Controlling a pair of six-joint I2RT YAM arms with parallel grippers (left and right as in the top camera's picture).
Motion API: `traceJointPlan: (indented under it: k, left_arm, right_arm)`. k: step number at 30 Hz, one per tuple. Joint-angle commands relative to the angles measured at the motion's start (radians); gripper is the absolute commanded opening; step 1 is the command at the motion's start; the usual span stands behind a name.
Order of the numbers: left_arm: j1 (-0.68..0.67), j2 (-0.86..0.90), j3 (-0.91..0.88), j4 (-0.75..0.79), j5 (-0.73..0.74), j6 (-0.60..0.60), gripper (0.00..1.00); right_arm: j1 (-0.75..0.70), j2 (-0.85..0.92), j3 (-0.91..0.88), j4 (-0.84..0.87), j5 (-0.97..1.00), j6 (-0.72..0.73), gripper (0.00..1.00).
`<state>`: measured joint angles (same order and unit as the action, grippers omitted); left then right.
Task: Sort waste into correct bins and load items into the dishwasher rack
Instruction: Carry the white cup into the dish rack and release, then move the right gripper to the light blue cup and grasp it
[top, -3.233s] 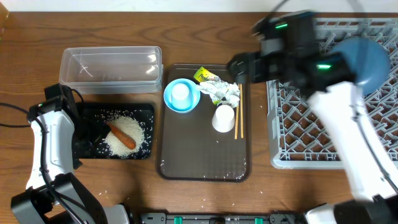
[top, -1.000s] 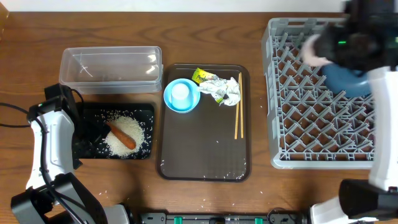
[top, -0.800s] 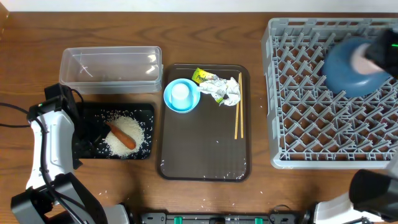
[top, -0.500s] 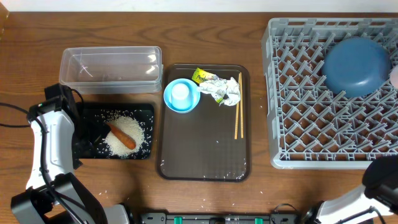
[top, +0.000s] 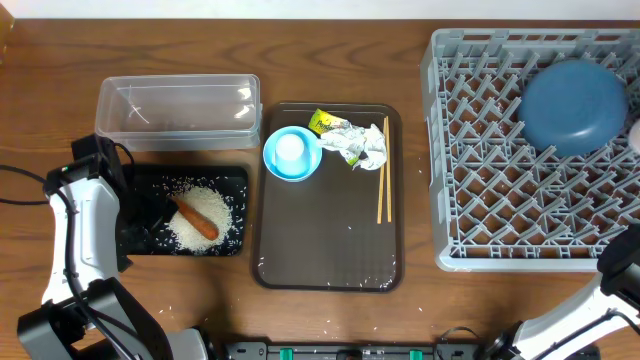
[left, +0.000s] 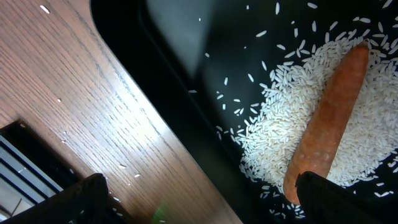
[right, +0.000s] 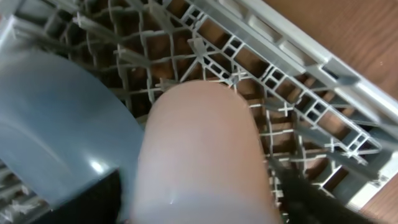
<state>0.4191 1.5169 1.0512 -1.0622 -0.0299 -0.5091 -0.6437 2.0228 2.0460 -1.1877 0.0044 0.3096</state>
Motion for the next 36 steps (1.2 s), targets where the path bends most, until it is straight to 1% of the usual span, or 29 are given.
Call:
traceJointPlan:
  k: [1, 4, 8, 14, 18, 23, 27, 28, 31, 36]
  left_arm:
    - [0.005, 0.001, -0.001, -0.003, -0.008, -0.005, 0.99]
    - [0.005, 0.001, -0.001, -0.003, -0.008, -0.005, 0.99]
    - [0.005, 0.001, -0.001, -0.003, -0.008, -0.005, 0.99]
    - [0.005, 0.001, -0.001, -0.003, -0.008, -0.005, 0.99]
    - [0.005, 0.001, -0.001, -0.003, -0.008, -0.005, 0.99]
    - [0.005, 0.001, -0.001, -0.003, -0.008, -0.005, 0.99]
    - [0.005, 0.001, -0.001, -0.003, -0.008, -0.005, 0.99]
    - [0.005, 0.001, -0.001, -0.003, -0.008, -0.005, 0.99]
    - [0.005, 0.001, -0.001, -0.003, -0.008, -0.005, 0.99]
    - [0.005, 0.001, -0.001, -0.003, -0.008, -0.005, 0.99]
  right_arm:
    - [-0.008, 0.011, 0.0, -0.001, 0.018, -0.012, 0.98]
    - [-0.008, 0.011, 0.0, -0.013, 0.014, -0.011, 0.99]
    - [-0.008, 0.007, 0.001, -0.042, -0.006, -0.011, 0.99]
    - [0.021, -0.06, 0.001, -0.058, -0.199, -0.011, 0.95]
    - [0.099, -0.128, 0.001, -0.044, -0.314, -0.011, 0.96]
    - [0.31, -0.185, 0.001, -0.032, -0.377, -0.048, 0.96]
    - [0.529, -0.173, 0.0, -0.006, -0.374, -0.104, 0.96]
    - [0.607, -0.164, 0.0, 0.009, -0.368, -0.132, 0.96]
    - [0.771, -0.134, 0.0, 0.051, -0.312, -0.158, 0.98]
    - [1.036, -0.04, 0.0, 0.142, -0.163, -0.141, 0.99]
